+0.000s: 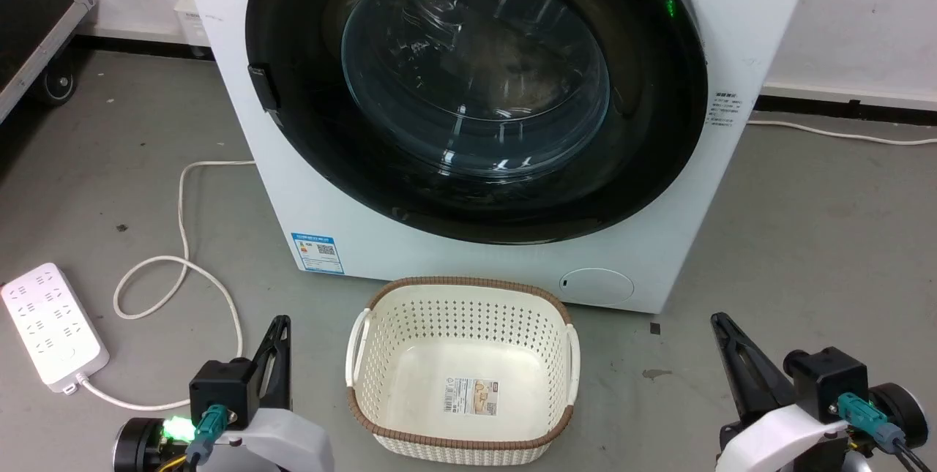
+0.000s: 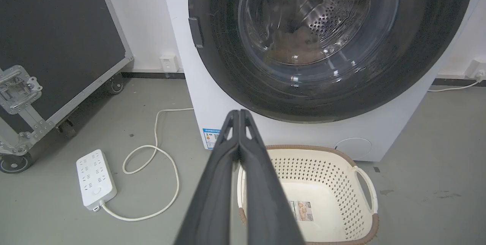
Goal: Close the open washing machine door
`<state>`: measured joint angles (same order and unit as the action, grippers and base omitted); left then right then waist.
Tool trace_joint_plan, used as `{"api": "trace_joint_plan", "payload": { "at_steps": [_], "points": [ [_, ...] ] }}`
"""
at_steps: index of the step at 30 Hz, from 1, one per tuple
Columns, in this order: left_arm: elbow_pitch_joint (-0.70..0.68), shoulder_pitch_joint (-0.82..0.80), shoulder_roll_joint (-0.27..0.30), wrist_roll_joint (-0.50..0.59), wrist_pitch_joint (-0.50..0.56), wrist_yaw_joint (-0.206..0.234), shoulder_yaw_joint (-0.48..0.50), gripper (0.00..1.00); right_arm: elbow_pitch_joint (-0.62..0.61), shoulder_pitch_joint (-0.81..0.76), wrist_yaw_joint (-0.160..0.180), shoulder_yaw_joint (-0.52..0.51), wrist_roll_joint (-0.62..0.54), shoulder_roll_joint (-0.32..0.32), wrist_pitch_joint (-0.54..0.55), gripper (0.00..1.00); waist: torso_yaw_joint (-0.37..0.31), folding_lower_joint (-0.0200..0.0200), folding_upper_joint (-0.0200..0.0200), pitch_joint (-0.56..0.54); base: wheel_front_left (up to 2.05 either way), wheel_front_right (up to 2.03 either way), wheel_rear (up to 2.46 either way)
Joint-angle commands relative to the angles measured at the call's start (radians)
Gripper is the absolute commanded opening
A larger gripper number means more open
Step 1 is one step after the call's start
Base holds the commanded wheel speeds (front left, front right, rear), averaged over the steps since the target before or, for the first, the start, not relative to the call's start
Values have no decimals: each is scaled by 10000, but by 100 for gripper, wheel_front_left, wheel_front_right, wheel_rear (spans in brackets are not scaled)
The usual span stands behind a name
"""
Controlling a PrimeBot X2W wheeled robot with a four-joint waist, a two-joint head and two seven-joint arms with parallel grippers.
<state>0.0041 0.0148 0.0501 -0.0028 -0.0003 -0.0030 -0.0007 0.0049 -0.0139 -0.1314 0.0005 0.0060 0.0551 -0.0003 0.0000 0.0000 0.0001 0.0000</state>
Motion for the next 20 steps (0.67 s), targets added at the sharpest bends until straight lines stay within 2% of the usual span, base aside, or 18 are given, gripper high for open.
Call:
{"api": "trace_joint_plan", "payload": {
  "at_steps": [1, 20],
  "points": [
    [-41, -148, 1, 28, 3, 30, 7, 0, -49, 139, 7, -5, -60, -49, 3, 0, 0, 0, -1, 0, 0, 0, 0],
    [-41, -148, 1, 28, 3, 30, 7, 0, -49, 139, 7, -5, -60, -49, 3, 0, 0, 0, -1, 0, 0, 0, 0]
  ]
}}
